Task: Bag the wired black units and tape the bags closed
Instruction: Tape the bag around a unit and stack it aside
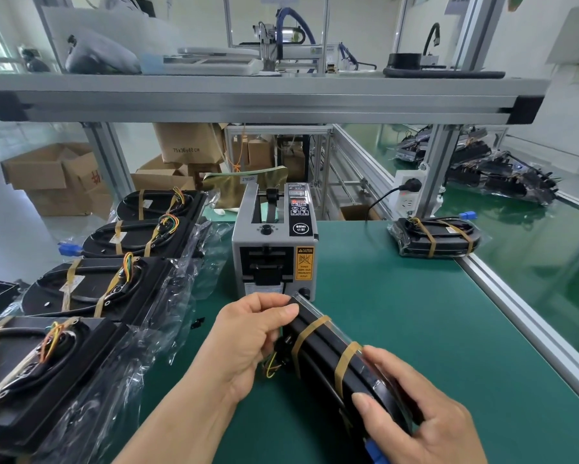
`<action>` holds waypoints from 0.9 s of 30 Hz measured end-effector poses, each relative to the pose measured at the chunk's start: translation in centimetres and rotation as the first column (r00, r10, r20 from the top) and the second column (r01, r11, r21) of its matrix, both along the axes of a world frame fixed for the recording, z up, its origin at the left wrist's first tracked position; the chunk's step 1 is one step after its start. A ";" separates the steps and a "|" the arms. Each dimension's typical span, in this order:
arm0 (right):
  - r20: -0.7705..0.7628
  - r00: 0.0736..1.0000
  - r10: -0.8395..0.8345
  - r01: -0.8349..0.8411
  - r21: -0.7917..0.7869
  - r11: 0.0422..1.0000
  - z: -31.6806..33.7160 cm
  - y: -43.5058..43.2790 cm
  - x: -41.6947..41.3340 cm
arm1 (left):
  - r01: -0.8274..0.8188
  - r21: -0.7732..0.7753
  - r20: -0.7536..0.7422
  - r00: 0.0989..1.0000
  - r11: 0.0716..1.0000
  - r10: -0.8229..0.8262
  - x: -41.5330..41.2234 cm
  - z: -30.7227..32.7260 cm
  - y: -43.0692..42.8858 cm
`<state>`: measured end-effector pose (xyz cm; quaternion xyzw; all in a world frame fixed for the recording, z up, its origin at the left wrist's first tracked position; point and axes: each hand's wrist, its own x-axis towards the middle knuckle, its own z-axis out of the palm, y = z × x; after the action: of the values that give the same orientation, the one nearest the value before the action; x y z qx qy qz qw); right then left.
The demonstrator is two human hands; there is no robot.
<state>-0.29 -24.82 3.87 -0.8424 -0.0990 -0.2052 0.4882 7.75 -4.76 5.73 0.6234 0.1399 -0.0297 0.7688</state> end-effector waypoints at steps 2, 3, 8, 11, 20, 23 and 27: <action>-0.096 0.995 0.010 -0.015 -0.057 0.998 0.9 -0.3 0.2 | -0.008 0.019 0.014 1.000 1.000 0.008 0.0 -0.1 -0.1; -0.179 0.983 0.034 -0.052 -0.098 0.994 1.6 -0.4 0.5 | -0.017 0.028 0.024 1.000 0.999 0.016 0.0 -0.2 -0.1; -0.463 0.886 0.040 -0.279 -0.462 0.842 6.1 0.7 3.8 | -0.060 0.052 0.056 0.997 0.997 0.057 -0.1 -0.5 -0.4; -0.469 0.882 0.040 -0.346 -0.587 0.732 7.5 3.0 6.5 | -0.071 0.036 0.052 0.996 0.997 0.069 -0.3 -0.3 -0.7; -0.605 0.780 0.159 -0.551 -0.544 0.633 7.5 6.6 10.8 | -0.092 0.044 0.007 0.996 0.995 0.091 -0.6 0.9 -0.6; -0.582 0.792 0.184 -0.529 -0.503 0.684 7.3 6.0 10.2 | -0.052 0.100 0.058 0.997 0.994 0.046 -1.3 1.4 -0.7; -0.563 0.777 0.281 -0.519 -0.321 0.792 8.3 3.9 8.9 | -0.039 0.190 0.222 0.975 0.981 -0.004 -2.5 2.7 -0.9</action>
<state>8.65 -20.92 12.21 -0.9141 -0.2003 0.1553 0.3164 5.26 -5.68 8.38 0.6931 0.0611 0.0607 0.7157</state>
